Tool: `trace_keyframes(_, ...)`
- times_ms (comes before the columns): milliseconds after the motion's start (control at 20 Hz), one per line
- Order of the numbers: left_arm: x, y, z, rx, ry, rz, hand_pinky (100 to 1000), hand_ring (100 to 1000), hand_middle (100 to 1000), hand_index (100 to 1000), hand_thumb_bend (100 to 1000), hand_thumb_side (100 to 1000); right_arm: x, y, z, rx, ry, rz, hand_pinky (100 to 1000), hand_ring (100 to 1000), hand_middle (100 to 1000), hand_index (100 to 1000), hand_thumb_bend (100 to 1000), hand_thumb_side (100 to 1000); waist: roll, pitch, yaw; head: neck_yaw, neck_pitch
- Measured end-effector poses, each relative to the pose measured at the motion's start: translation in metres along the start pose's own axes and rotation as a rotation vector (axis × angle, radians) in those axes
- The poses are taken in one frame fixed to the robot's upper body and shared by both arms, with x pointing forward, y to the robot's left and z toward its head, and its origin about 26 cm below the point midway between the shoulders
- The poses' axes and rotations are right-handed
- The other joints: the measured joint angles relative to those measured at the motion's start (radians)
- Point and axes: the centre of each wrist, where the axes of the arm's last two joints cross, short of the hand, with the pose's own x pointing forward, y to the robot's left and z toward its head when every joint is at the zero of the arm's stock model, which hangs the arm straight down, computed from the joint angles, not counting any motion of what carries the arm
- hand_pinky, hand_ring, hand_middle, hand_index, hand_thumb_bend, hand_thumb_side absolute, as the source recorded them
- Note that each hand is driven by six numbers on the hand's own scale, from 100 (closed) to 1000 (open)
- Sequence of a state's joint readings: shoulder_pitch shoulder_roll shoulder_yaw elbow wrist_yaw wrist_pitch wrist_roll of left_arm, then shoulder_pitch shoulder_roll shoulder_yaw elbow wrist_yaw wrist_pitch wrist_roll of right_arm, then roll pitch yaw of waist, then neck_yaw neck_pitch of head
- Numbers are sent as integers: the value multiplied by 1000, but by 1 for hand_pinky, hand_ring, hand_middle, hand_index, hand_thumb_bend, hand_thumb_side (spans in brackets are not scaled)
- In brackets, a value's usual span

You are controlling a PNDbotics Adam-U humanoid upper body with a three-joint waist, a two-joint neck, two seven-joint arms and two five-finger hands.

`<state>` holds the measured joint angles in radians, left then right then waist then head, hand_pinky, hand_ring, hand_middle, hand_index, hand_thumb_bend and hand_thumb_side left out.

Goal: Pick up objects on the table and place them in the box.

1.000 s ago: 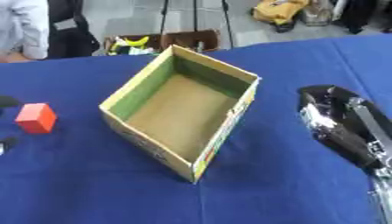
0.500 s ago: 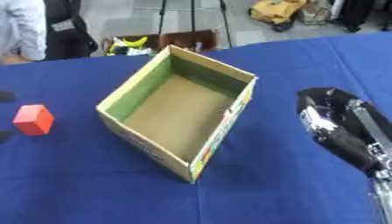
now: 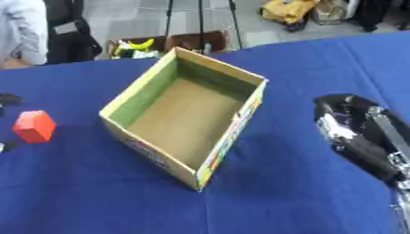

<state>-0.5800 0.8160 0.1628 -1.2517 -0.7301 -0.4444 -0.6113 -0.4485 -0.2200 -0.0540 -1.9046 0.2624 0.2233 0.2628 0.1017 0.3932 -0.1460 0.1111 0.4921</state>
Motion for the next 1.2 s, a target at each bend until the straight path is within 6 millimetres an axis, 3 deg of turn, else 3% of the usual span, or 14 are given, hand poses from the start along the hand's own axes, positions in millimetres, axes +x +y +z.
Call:
trace_keyframes(700,-18,2,-12,-50,40,25,612,779,966,1000,473,612,-1,1,-3,18,-5,6,839,833,558,746,109,533,7,5,-29,26,-3)
trace_keyframes(1000,-22,-2,-15,-68,50,38,586,743,898,1000,472,590,-1,0,-3,20,-6,7,839,833,557,745,109,531,9,14,-40,31,-10)
trace_keyframes(1200,-24,-5,-16,-89,61,48,534,674,813,1000,421,575,-1,0,-4,19,-8,7,839,833,557,745,109,530,9,16,-41,33,-11)
